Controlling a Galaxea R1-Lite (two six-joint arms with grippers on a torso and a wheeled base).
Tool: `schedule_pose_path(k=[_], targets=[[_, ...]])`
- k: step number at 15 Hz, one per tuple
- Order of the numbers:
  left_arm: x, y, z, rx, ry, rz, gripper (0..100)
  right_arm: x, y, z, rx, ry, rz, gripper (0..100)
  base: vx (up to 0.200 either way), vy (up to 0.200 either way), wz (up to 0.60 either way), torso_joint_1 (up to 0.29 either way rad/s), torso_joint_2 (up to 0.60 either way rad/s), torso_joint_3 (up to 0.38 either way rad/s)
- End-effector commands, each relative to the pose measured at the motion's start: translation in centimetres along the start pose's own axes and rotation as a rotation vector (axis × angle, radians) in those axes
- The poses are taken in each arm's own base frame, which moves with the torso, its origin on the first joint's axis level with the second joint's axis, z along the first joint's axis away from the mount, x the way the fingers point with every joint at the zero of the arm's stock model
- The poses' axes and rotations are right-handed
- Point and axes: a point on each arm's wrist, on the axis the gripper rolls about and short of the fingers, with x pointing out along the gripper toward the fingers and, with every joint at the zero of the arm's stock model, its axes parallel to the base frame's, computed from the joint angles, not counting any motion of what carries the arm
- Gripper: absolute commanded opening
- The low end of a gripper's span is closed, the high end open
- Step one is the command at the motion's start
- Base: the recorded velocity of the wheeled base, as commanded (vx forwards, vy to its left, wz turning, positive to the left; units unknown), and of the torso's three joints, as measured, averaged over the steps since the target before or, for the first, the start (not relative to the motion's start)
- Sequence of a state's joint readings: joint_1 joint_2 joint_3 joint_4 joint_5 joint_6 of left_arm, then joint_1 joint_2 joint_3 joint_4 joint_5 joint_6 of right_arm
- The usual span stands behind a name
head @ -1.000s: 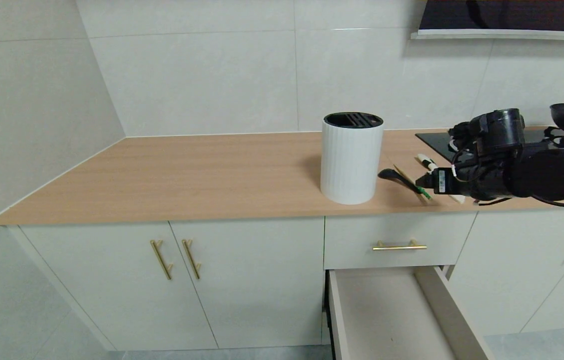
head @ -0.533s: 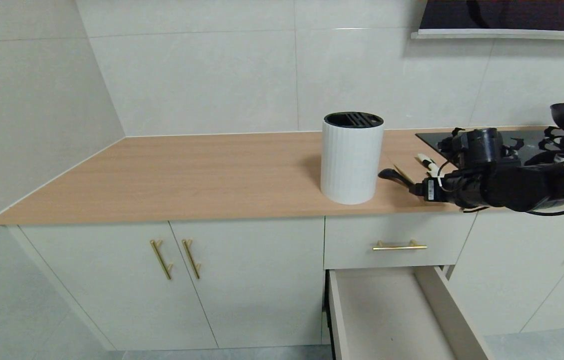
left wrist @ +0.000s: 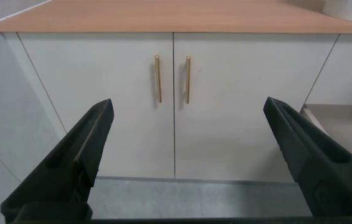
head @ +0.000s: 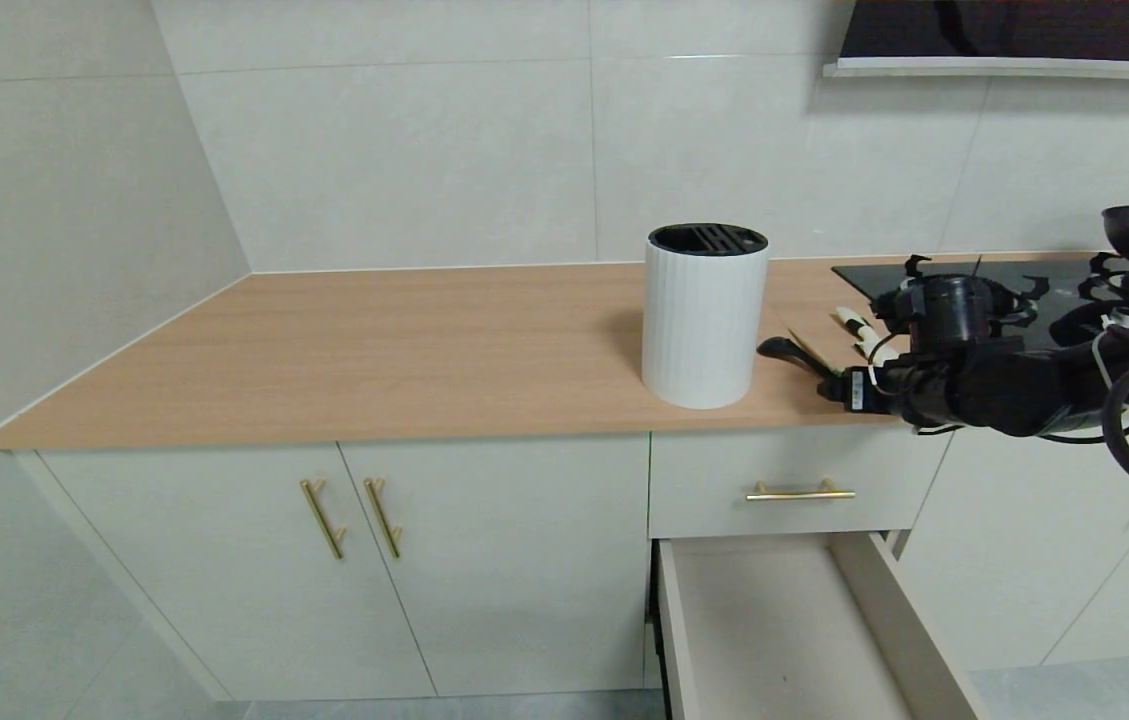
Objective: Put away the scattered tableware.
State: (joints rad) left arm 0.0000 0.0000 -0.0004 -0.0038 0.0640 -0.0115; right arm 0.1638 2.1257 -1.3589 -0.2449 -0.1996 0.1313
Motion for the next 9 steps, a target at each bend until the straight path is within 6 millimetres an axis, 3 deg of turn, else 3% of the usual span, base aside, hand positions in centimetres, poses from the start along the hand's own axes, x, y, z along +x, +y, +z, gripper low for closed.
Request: schedule_pose_path(k=[1,9], targets=[[0.01,0.00,0.00,-0.001,0.001,0.000,100,0.11,0.02,-0.11,0.000,0.004,0.000,0,0.000,0.000,0.00,0.000,0.00,0.000],[0.01,0.00,0.00,-0.001,0.001,0.000,100,-0.34,-0.02,0.28,0.002,-0.009,0.002,0,0.000,0.000,0.00,0.000,0.00,0.000]])
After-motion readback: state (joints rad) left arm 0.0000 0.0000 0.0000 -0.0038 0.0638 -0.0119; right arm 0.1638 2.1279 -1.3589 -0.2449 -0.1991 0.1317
